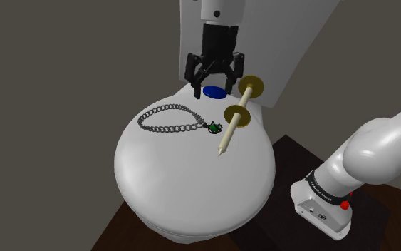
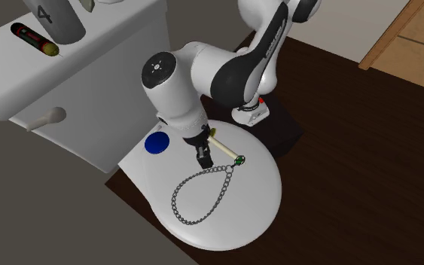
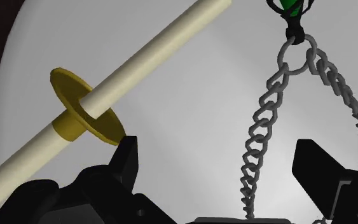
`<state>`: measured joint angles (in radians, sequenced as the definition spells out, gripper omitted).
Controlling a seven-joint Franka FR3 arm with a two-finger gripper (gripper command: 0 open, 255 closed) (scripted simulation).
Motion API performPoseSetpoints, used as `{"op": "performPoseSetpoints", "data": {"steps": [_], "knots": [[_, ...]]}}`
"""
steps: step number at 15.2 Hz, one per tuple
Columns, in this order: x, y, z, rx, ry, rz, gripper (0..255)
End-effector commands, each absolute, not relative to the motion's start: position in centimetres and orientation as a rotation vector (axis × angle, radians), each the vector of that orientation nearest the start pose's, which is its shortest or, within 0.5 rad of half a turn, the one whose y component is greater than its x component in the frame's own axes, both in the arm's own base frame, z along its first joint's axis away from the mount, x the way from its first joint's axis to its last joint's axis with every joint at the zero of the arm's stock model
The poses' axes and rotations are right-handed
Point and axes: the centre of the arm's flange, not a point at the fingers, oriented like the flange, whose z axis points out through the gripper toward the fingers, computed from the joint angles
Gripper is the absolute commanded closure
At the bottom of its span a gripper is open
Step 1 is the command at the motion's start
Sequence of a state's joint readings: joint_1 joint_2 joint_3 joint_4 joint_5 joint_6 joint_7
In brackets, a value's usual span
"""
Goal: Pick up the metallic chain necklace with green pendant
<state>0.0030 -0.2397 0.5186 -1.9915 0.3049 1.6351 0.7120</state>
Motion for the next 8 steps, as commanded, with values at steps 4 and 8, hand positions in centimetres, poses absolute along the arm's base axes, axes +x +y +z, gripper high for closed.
{"op": "performPoseSetpoints", "data": {"steps": [4, 8], "knots": [[41.2, 32.2, 51.8, -3.003, 0.48, 0.416, 0], [41.2, 32.2, 49.7, -3.003, 0.48, 0.416, 0]]}}
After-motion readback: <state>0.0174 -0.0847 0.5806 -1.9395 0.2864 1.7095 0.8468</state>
